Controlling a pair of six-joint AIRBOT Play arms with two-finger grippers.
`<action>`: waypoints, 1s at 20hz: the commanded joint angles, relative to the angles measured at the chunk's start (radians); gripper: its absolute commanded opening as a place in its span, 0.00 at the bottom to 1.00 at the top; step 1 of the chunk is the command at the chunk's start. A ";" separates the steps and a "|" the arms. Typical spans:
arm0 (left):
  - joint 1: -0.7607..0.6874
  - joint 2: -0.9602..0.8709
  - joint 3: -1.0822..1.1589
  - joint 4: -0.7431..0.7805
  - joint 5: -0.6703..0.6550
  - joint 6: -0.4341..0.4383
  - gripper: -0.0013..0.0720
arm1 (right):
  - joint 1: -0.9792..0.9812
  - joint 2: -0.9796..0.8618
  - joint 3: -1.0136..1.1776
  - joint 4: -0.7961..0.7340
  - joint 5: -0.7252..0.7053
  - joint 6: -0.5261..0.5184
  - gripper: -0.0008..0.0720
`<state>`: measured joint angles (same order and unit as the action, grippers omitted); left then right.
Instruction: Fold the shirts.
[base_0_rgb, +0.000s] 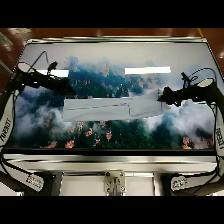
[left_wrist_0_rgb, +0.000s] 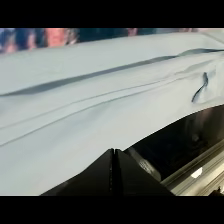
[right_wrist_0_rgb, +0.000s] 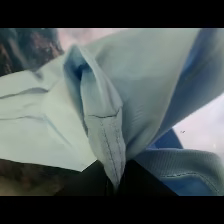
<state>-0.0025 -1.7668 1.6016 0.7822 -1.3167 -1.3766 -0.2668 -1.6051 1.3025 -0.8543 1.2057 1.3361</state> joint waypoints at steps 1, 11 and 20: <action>-0.187 -0.013 0.000 -0.043 0.185 0.003 0.09 | -0.033 0.138 0.001 0.009 0.081 0.051 0.09; -0.538 -0.201 0.006 -0.196 0.414 0.022 0.09 | -0.037 0.425 0.001 0.008 0.220 0.172 0.09; -0.657 -0.321 0.005 -0.541 0.455 0.180 0.09 | -0.036 0.492 0.001 0.014 0.274 0.251 0.09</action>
<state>-0.6437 -2.0632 1.6062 0.3218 -0.8486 -1.2469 -0.3031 -1.1252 1.3025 -0.8452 1.4715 1.5608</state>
